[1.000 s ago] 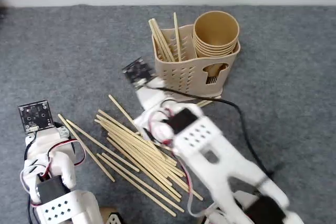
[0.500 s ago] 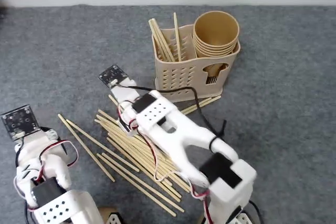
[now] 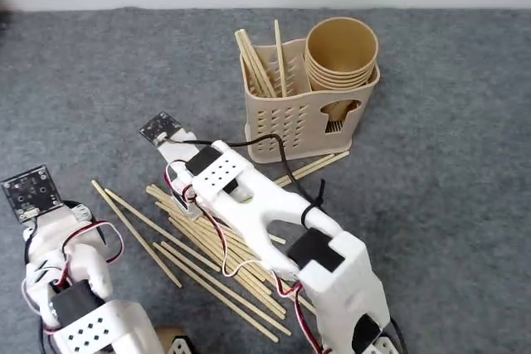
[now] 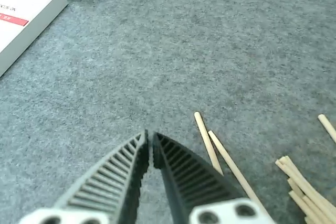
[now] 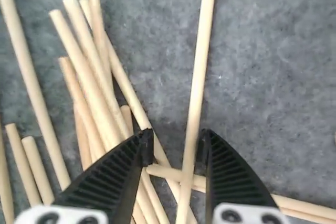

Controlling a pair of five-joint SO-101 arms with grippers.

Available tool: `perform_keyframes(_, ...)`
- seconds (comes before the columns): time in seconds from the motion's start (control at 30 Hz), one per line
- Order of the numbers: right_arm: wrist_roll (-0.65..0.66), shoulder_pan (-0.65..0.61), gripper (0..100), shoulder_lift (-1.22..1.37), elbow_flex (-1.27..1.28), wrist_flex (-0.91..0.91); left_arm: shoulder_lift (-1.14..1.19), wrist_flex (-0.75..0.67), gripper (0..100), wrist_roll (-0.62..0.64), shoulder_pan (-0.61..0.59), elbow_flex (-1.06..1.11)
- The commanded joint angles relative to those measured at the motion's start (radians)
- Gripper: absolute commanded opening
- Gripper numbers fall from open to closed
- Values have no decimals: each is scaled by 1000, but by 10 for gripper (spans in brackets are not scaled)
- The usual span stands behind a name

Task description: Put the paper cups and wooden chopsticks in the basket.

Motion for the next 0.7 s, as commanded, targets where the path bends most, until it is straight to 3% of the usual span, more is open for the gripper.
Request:
perform_keyframes(0.0, -11, -4, 155, -24, -58, 12, -12, -26, 13, 11, -6, -51)
perform_keyframes(0.33, -46, -12, 156, -217, -57, 174, -12, -26, 13, 11, -5, -51)
perform_keyframes(0.53, -84, -76, 321, -206, -51, 214, -12, -26, 13, 11, -5, -51)
perform_keyframes(0.67, -84, -79, 329, -134, -57, 183, -12, -26, 13, 11, -5, -51)
